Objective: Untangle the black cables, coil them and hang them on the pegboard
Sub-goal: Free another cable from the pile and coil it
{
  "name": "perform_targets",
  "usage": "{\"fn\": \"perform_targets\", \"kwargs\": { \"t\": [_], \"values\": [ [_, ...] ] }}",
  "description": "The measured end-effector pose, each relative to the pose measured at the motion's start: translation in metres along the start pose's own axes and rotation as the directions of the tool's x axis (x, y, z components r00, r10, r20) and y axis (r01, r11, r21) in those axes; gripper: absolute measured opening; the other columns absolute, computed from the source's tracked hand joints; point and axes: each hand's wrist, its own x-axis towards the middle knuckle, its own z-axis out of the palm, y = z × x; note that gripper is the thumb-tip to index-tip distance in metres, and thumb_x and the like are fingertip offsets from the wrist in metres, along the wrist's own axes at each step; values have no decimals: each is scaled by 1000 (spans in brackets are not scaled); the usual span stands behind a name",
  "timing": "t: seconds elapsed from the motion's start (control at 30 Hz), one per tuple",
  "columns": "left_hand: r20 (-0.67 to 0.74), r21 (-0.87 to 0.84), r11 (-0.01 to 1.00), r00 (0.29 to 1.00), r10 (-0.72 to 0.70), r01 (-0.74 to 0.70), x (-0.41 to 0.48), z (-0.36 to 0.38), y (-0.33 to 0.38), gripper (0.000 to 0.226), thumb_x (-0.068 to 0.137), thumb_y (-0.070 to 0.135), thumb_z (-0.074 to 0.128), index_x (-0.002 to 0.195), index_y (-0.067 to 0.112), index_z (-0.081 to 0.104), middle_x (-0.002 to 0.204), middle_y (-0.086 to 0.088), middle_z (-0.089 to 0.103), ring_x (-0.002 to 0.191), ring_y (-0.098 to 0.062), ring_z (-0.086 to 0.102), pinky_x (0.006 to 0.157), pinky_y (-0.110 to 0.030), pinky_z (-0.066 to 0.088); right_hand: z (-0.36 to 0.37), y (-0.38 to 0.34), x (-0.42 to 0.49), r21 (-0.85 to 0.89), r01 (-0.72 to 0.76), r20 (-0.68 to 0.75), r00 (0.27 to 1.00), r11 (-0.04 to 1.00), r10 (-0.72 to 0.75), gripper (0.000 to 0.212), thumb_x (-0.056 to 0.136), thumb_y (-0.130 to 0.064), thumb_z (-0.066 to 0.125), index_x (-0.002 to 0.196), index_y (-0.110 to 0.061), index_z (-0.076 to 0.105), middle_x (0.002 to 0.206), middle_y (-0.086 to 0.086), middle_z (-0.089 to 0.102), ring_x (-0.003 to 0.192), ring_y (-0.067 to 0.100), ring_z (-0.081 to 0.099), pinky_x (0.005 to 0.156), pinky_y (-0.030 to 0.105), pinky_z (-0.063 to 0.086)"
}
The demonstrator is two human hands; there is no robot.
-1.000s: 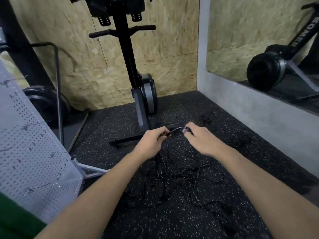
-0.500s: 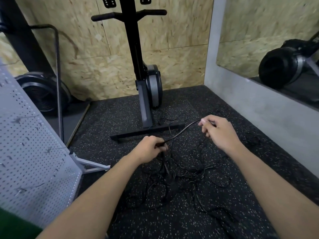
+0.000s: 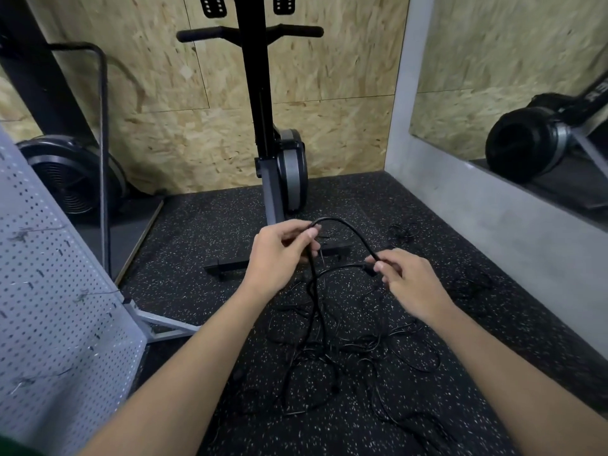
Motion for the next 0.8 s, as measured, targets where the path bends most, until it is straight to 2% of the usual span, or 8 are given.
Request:
{"fn": "perform_targets", "kwargs": {
  "t": [0.13, 0.23, 0.33, 0.43, 0.53, 0.63, 0.7, 0.8],
  "values": [
    [-51, 54, 974, 974, 223, -220, 0, 0, 25, 16, 101, 16, 68, 111, 18, 79, 83, 5, 77, 79, -11, 71, 79, -26, 59, -5, -14, -6, 96, 0, -39, 999, 995, 4, 22, 106, -17, 55, 106, -29, 73, 79, -13, 67, 60, 10, 56, 53, 18, 43],
    [12, 32, 993, 994, 110, -110, 4, 0, 18, 14, 102, 17, 66, 108, 17, 79, 82, 1, 77, 79, -16, 74, 83, -37, 62, -6, -12, -7, 126, -18, 32, 999, 992, 14, 22, 107, -23, 56, 100, -32, 75, 63, -10, 57, 54, 12, 45, 52, 25, 36],
    [66, -30, 999, 998, -15, 17, 4, 2, 7, 11, 101, 13, 68, 104, 14, 79, 88, -4, 78, 83, -21, 77, 80, -48, 64, -5, -9, -9, 169, -61, 156, 987, 984, 34, 24, 107, -26, 56, 100, -32, 78, 70, -10, 60, 63, 14, 52, 62, 36, 43],
    [144, -158, 984, 988, -60, 83, 3, 5, 10, 12, 101, 12, 67, 106, 10, 78, 96, -13, 76, 88, -24, 78, 75, -42, 65, -2, -10, -10, 179, -52, 145, 989, 982, 26, 23, 107, -22, 54, 109, -27, 77, 76, -12, 65, 66, 9, 56, 66, 35, 49],
    [191, -288, 943, 975, -113, 166, 1, 11, 9, 13, 101, 9, 65, 110, 7, 75, 91, -11, 71, 91, -28, 78, 74, -40, 66, 5, -12, -12, 134, -29, 111, 994, 991, 14, 22, 105, -28, 59, 121, -33, 73, 83, -11, 72, 71, 8, 63, 71, 29, 52],
    [137, -408, 892, 979, -148, 192, 2, 17, 9, 15, 100, 6, 65, 111, 6, 75, 93, -7, 74, 92, -29, 78, 75, -41, 66, 10, -17, -15, 159, -31, 208, 978, 987, -2, 29, 102, -32, 64, 130, -33, 68, 88, -26, 73, 85, -8, 66, 80, 13, 49],
    [74, -480, 859, 984, -163, 179, 5, 17, 10, 18, 100, 7, 66, 115, 7, 75, 103, -7, 77, 92, -28, 78, 74, -39, 66, 15, -19, -15, 138, -10, 257, 966, 990, -26, 25, 100, -34, 67, 125, -34, 71, 108, -24, 75, 104, -5, 68, 96, 22, 51],
    [47, -541, 824, 985, -168, 167, 7, 21, 13, 20, 99, 9, 67, 117, 11, 76, 110, -1, 79, 94, -26, 78, 76, -39, 66, 22, -24, -12, 115, 1, 230, 973, 993, -28, 15, 99, -32, 69, 112, -27, 75, 106, -14, 77, 100, 2, 70, 96, 30, 54]
  ]
}}
